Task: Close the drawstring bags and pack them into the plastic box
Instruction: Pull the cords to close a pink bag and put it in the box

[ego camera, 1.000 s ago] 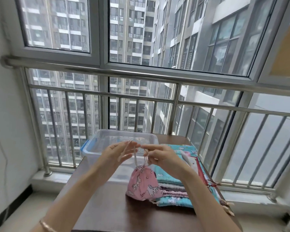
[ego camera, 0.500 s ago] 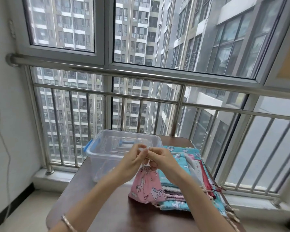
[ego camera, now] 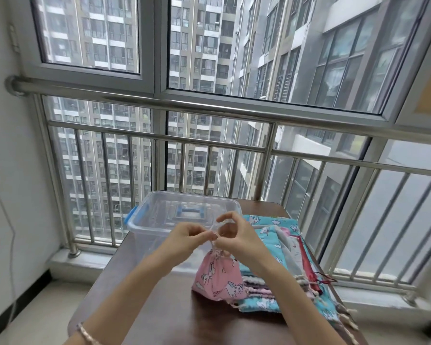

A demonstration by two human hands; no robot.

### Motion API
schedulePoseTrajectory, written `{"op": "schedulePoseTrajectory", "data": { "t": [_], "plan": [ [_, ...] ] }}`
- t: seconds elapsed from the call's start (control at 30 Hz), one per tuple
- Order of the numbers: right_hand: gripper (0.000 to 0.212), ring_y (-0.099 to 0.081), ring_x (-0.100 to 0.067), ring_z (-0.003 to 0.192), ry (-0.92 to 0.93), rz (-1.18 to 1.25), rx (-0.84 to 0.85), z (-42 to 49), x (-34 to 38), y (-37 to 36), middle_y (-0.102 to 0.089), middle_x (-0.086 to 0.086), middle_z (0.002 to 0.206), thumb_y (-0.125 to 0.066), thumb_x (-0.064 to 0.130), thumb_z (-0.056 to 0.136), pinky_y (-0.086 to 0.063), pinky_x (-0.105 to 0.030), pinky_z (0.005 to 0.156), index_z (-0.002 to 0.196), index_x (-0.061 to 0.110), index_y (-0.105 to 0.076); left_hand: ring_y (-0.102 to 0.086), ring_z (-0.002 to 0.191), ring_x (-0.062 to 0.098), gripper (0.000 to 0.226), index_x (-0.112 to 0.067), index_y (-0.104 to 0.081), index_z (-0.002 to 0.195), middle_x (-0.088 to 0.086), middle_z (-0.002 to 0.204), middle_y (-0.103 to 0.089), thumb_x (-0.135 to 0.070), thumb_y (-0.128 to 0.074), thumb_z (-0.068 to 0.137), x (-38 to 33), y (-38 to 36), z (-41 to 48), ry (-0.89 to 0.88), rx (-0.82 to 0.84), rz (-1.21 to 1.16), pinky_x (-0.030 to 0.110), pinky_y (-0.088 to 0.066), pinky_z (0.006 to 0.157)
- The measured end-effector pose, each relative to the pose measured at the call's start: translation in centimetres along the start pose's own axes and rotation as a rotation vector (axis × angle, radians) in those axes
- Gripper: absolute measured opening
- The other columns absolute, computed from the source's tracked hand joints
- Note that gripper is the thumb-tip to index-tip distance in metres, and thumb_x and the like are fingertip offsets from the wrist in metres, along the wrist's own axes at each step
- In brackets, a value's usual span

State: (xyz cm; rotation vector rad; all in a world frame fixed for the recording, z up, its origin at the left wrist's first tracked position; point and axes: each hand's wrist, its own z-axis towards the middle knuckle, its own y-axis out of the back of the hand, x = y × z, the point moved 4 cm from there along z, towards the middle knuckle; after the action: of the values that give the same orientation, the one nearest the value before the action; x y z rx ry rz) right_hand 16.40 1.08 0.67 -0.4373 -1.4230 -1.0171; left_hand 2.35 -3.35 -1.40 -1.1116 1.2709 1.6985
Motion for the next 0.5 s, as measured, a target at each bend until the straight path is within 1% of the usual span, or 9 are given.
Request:
{"op": "schedulePoseTrajectory", "data": {
  "t": [0.07,0.1,0.13,0.2,0.27,0.33,0.4,0.43,0.5],
  "plan": [
    [0.035,-0.056,-0.004,0.073,0.100,-0.291,-0.037,-0.1,0.0,-0.4,-0.057,0.006,0.095,-0.067,0.010,0.083,-0.049,-0.015,0.068,0.116,0.021,-0.060,-0.048,0.058,0.003,0.017,-0.020,-0.072,0.074,-0.009,0.061,-0.061,-0.026,-0.065,0.089,-0.1,0.2,-0.1,-0.046,-0.013,0.066,0.021,-0.038,0.059],
    [0.032,-0.055,-0.004,0.078,0.147,-0.407,-0.060,-0.1,0.1,-0.5,-0.053,0.009,0.098,-0.066,0.013,0.085,-0.047,-0.011,0.073,0.115,0.021,-0.063,-0.047,0.059,0.006,0.017,-0.018,-0.071,0.076,-0.007,0.064,-0.060,-0.024,-0.064,0.089,-0.2,0.2,-0.1,-0.062,-0.005,0.107,0.023,-0.037,0.060],
    [0.026,-0.054,-0.004,0.082,0.177,-0.477,-0.068,-0.1,0.3,-0.5,-0.051,0.010,0.099,-0.064,0.013,0.086,-0.045,-0.010,0.075,0.111,0.019,-0.067,-0.045,0.060,0.008,0.016,-0.017,-0.071,0.078,-0.005,0.065,-0.059,-0.024,-0.063,0.090,-0.4,0.2,-0.2,-0.074,0.013,0.156,0.024,-0.036,0.059],
    [0.015,-0.053,-0.006,0.087,0.196,-0.538,-0.059,-0.1,0.5,-0.5,-0.051,0.008,0.096,-0.060,0.011,0.088,-0.041,-0.010,0.073,0.095,0.016,-0.071,-0.044,0.059,0.008,0.017,-0.017,-0.070,0.080,-0.006,0.067,-0.058,-0.027,-0.062,0.091,-0.5,0.2,-0.3,-0.084,0.059,0.249,0.024,-0.036,0.058],
    [0.016,-0.052,-0.008,0.087,0.170,-0.548,-0.048,0.1,0.4,-0.4,-0.053,0.006,0.093,-0.056,0.010,0.088,-0.038,-0.011,0.071,0.078,0.017,-0.067,-0.046,0.059,0.007,0.018,-0.019,-0.068,0.079,-0.007,0.068,-0.059,-0.030,-0.060,0.092,-0.7,0.2,-0.5,-0.097,0.084,0.330,0.023,-0.037,0.057],
    [0.018,-0.053,-0.011,0.082,0.065,-0.443,-0.008,0.5,-0.1,-0.3,-0.055,0.003,0.089,-0.055,0.011,0.083,-0.040,-0.017,0.074,0.068,0.016,-0.063,-0.047,0.061,0.007,0.019,-0.018,-0.067,0.083,-0.004,0.072,-0.062,-0.032,-0.058,0.093,-1.0,0.3,-0.7,-0.125,0.092,0.397,0.022,-0.038,0.059],
    [0.010,-0.051,-0.012,0.070,-0.059,-0.150,0.081,0.7,-0.5,-0.4,-0.057,0.001,0.077,-0.054,0.012,0.070,-0.043,-0.025,0.071,0.064,0.012,-0.061,-0.047,0.063,0.007,0.017,-0.020,-0.066,0.085,-0.001,0.075,-0.063,-0.032,-0.057,0.094,-1.4,0.3,-0.8,-0.161,0.085,0.398,0.022,-0.038,0.059],
    [0.008,-0.049,-0.012,0.065,-0.106,0.020,0.140,0.7,-0.8,-0.5,-0.056,0.000,0.071,-0.053,0.011,0.065,-0.042,-0.025,0.068,0.063,0.011,-0.061,-0.046,0.062,0.006,0.016,-0.021,-0.065,0.083,-0.003,0.073,-0.061,-0.031,-0.057,0.094,-1.6,0.3,-0.9,-0.180,0.079,0.385,0.020,-0.036,0.058],
    [0.009,-0.049,-0.013,0.065,-0.141,0.246,0.238,0.8,-1.3,-0.5,-0.059,-0.005,0.072,-0.055,0.008,0.065,-0.040,-0.026,0.069,0.067,0.009,-0.064,-0.045,0.060,0.004,0.017,-0.023,-0.062,0.081,-0.008,0.070,-0.057,-0.029,-0.055,0.095,-2.0,0.2,-0.9,-0.203,0.061,0.368,0.017,-0.036,0.057]
  ]
}}
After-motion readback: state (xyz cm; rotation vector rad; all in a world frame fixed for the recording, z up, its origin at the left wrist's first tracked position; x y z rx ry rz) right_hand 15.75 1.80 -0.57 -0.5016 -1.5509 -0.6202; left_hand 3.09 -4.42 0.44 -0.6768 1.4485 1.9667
